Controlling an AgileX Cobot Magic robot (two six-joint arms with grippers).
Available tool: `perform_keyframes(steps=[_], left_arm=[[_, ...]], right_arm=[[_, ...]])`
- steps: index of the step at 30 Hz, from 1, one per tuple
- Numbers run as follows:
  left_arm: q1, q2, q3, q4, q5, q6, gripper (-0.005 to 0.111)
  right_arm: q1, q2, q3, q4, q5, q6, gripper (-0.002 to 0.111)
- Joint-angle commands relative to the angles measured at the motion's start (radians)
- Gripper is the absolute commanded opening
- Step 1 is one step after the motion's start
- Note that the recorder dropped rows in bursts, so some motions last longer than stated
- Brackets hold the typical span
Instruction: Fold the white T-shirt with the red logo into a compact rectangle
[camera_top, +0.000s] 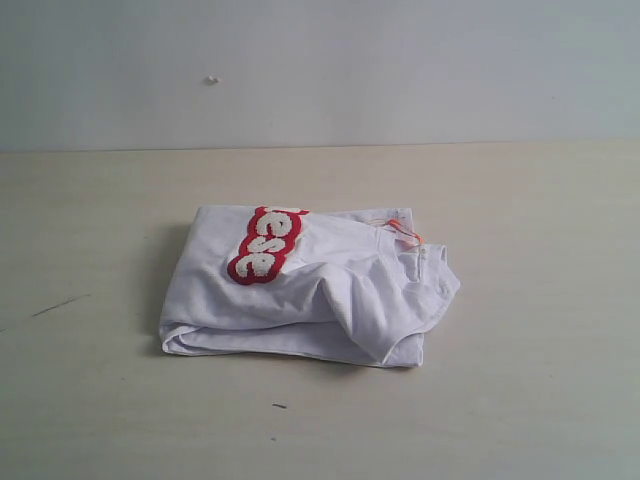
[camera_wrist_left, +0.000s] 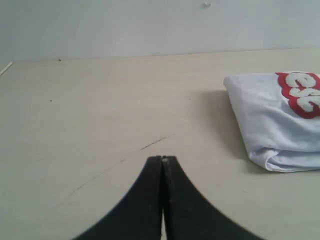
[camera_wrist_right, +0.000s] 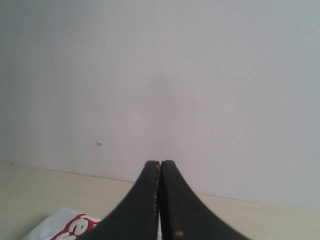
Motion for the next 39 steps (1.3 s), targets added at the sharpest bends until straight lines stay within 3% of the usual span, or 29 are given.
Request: perform_keyframes(steps=[1, 24, 29, 35, 39], left_arm=[[0.002, -0.006, 0.002, -0.011, 0.002, -0.005, 0.0], [0.002, -0.006, 0.002, -0.011, 0.002, -0.001, 0.0], [0.002, -0.006, 0.002, -0.011, 0.002, -0.001, 0.0], [0.002, -0.006, 0.002, -0.011, 0.002, -0.001, 0.0], [0.002, -0.006, 0.002, -0.011, 0.002, -0.001, 0.0]], right_arm=[[0.0, -0.008, 0.006, -0.002, 0.0, -0.001, 0.0], [0.0, -0.016, 0.006, -0.05, 0.035, -0.038, 0.0], [-0.05, -0.087, 0.016, -0.1, 0.177, -0.043, 0.0], [-0.132, -0.2, 0.13, -0.109, 0.168, 0.018, 0.0], [-0.185, -0.295, 0.261, -0.109, 0.059, 0.087, 0.0]])
